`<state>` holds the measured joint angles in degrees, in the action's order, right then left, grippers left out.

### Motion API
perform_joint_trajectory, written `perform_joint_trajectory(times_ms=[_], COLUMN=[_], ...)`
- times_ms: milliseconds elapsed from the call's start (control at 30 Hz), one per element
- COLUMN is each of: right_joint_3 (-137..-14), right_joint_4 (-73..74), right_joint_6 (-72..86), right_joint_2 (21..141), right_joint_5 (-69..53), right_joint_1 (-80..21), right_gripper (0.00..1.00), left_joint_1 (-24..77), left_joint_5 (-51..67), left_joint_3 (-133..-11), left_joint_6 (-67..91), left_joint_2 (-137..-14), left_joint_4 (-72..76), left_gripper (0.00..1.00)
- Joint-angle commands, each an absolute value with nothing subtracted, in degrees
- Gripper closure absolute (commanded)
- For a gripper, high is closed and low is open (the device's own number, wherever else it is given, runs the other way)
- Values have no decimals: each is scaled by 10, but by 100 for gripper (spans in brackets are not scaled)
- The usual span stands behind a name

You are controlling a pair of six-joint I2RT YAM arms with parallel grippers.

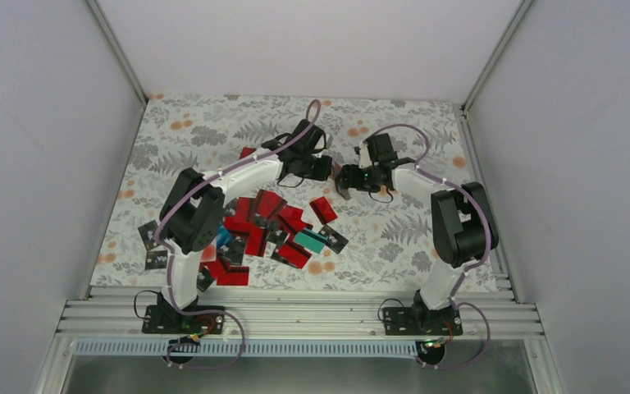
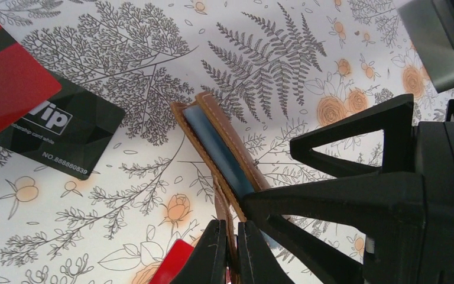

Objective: Put the credit cards into the card holder

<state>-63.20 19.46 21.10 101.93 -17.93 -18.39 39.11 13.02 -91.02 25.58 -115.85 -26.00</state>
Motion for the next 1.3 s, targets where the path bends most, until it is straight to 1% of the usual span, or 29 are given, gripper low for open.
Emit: perform_joint_trajectory(times_ms=[0, 500, 867, 1067, 1267], right_joint_3=[-639, -613, -606, -603, -599], right_joint_4=[215, 213, 214, 213, 217], right_joint_6=[200, 188, 189, 187, 189], right_joint_2=[1010, 996, 991, 986, 972], right_joint_5=[-144, -138, -131, -135, -134], right_joint_1=[-179, -148, -125, -122, -122], right_gripper=[28, 28, 27, 27, 27], left_joint_1=[393, 385, 375, 350, 332], left_joint_5=[100, 75, 48, 39, 13], left_joint_3=[-942, -923, -839, -797, -803], left_joint_6=[236, 221, 165, 135, 116], left_joint_2=[-1131, -1130, -1120, -1137, -1173], left_joint_4=[-277, -287, -254, -225, -224], left_gripper=[98, 98, 98, 98, 95])
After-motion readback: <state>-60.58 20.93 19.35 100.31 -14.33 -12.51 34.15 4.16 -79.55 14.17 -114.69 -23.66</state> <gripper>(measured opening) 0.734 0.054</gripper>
